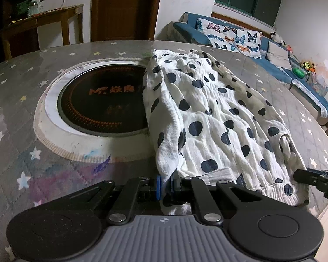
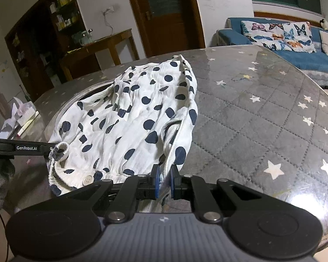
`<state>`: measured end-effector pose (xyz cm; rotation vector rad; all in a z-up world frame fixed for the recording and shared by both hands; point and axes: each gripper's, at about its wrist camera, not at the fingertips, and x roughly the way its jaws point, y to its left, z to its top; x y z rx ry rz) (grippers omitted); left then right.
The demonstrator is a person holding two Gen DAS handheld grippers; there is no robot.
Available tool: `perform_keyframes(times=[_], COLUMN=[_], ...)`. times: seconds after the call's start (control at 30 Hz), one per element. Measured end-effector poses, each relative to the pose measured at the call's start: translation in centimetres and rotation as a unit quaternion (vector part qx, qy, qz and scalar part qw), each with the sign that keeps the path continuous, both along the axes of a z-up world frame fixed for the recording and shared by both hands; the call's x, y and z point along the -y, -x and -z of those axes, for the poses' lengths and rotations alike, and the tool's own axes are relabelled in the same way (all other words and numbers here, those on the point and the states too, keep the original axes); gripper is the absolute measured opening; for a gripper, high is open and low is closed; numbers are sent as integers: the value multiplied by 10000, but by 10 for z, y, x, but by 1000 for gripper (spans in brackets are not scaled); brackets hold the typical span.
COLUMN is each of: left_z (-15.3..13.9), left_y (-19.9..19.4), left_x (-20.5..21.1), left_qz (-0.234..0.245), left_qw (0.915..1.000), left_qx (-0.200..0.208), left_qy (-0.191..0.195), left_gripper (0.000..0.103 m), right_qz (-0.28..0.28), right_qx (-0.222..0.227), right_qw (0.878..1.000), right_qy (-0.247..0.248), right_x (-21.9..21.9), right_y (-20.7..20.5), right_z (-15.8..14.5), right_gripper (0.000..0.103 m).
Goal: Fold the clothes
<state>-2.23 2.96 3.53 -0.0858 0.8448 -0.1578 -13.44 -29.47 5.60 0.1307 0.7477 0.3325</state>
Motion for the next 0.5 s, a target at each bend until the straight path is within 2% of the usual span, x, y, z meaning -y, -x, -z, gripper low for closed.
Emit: perform_keyframes(times=[0.3,0.5], left_z=[5,-4], left_y=[16,17], left_x=[-10,-15], left_qz=[25,101], left_qw=[9999,9998], left_qx=[-77,-58], left_qy=[-102,-169], left_gripper=[9,15], right_qz=[-347,-550], right_qx=[-107,-217], right_qw=[9991,9977], right_qy=[221,321], right_x=[-10,-8], right_y=[14,17], right_z=[-1,-4], right_gripper=[9,18])
